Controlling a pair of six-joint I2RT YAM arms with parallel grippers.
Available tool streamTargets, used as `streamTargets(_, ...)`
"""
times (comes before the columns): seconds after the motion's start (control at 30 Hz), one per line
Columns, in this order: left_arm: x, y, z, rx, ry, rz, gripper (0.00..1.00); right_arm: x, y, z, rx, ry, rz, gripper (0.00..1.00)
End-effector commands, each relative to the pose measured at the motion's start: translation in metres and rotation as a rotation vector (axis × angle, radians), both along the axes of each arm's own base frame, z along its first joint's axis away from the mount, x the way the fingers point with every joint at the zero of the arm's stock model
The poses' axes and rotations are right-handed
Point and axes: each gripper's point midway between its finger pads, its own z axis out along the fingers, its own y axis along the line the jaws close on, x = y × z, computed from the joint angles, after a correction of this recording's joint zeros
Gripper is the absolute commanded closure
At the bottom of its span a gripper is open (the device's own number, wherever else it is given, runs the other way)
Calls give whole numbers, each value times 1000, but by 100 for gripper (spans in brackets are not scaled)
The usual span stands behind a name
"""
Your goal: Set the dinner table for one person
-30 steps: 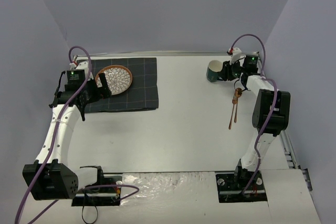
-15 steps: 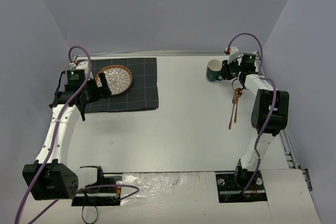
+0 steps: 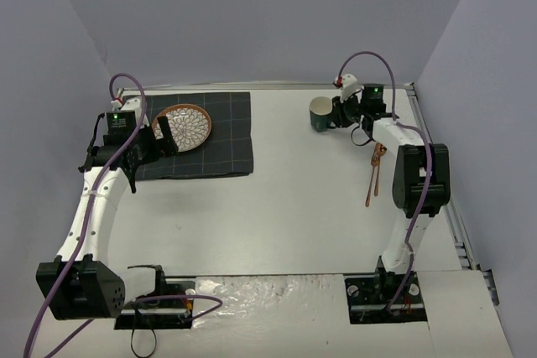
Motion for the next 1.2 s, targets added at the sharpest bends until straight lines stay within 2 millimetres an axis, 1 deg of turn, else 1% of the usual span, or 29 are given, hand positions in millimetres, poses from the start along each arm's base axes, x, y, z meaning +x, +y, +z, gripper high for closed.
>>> streamTargets(0.0, 7, 2, 15, -7, -69, 12, 3, 10, 54, 99, 110, -250, 71, 100)
streamTargets(0.07, 7, 2, 15, -7, -69, 12, 3, 8, 83, 103, 119, -258, 110, 100)
streamTargets(0.17, 7, 2, 15, -6, -69, 14, 3, 11, 108, 111, 135, -278, 136, 100)
streamTargets(0.33, 8, 3, 15, -2, -71, 16, 3, 13, 143, 130, 218, -324, 173, 100)
streamTargets(0.43, 8, 3, 15, -2, -68, 16, 3, 13, 159, 134, 237, -338, 190, 100)
streamTargets(0.67, 8, 2, 15, -6, -69, 14, 3, 13, 176, 144, 338, -369, 206, 100)
streamTargets(0.7, 8, 3, 15, -5, -68, 15, 3, 12, 180, 149, 351, -388, 213, 100)
streamTargets(0.83, 7, 3, 14, -2, -66, 16, 3, 14, 192, 156, 381, -422, 234, 100)
streamTargets(0.9, 8, 3, 13, -3, -64, 17, 3, 17, 194, 156, 382, -425, 236, 100)
streamTargets(1.0, 8, 3, 12, -5, -62, 16, 3, 16, 192, 151, 376, -428, 226, 100)
streamTargets(1.1, 8, 3, 13, -5, -65, 16, 3, 11, 187, 131, 347, -400, 224, 100)
streamTargets(1.17, 8, 2, 13, -8, -66, 15, 3, 6, 186, 123, 339, -386, 229, 100)
